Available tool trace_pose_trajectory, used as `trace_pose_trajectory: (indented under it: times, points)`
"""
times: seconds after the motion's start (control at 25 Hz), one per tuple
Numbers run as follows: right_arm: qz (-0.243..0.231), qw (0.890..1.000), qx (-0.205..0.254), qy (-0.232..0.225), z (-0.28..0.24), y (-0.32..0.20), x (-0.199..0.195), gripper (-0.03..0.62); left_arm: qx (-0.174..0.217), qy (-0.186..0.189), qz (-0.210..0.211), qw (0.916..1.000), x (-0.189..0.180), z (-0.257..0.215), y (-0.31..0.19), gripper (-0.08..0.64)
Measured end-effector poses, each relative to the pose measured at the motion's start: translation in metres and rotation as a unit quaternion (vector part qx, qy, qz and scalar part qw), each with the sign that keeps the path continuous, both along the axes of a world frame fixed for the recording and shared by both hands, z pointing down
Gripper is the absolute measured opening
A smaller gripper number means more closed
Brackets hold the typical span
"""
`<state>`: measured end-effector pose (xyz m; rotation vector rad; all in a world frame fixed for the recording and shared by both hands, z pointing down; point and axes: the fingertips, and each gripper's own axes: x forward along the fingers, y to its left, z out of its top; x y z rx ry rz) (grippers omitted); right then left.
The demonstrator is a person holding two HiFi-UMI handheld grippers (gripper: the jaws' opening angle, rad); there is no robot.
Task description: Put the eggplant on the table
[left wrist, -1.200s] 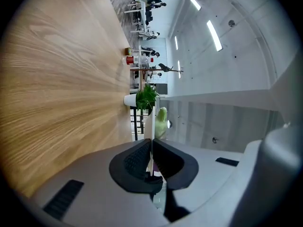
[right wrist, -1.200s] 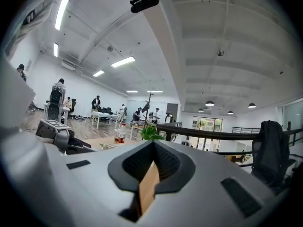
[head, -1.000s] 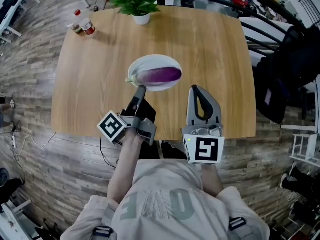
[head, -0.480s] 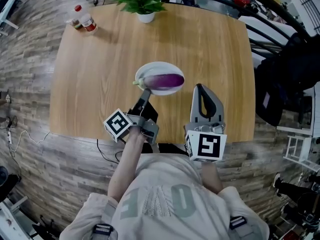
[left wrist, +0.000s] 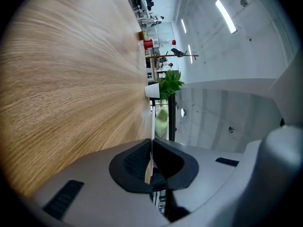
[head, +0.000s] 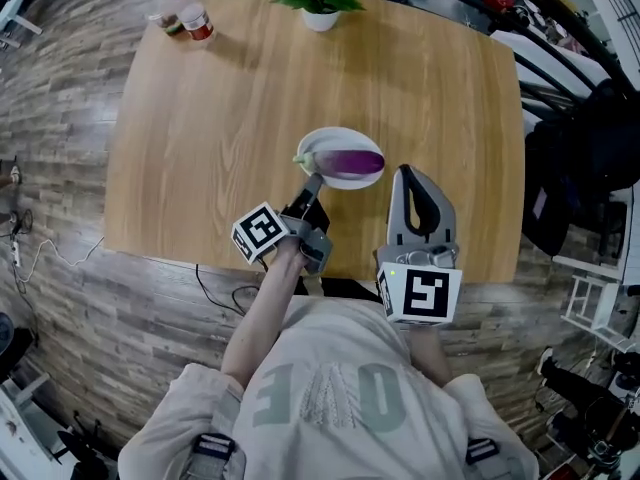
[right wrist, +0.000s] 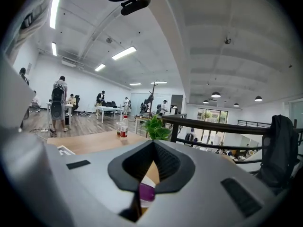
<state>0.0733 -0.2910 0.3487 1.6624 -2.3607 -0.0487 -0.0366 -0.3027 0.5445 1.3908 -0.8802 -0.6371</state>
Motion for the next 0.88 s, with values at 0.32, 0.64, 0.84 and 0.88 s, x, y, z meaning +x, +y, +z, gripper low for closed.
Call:
trace_pose_trajectory:
  times: [0.32,0.64,0.84,0.88]
  points:
    - [0.014,0.999,-0.036,-0.002,0.024,0.014,-0.013,0.017,-0.022,0.007,-0.011,0.9997,-0.007,0.027,0.003,0.02]
    - [0.04,0.998,-0.05,0.004,0.032,0.023,-0.005,0.018,-0.034,0.02,-0.016,0.9991,-0.007,0.041,0.0,0.02]
    - [0.051,0.997,-0.052,0.012,0.035,0.027,0.0,0.018,-0.043,0.02,-0.021,0.9986,-0.013,0.05,-0.002,0.02]
    - [0.053,0.997,-0.053,0.014,0.036,0.028,0.002,0.017,-0.045,0.02,-0.022,0.9986,-0.013,0.051,-0.002,0.02]
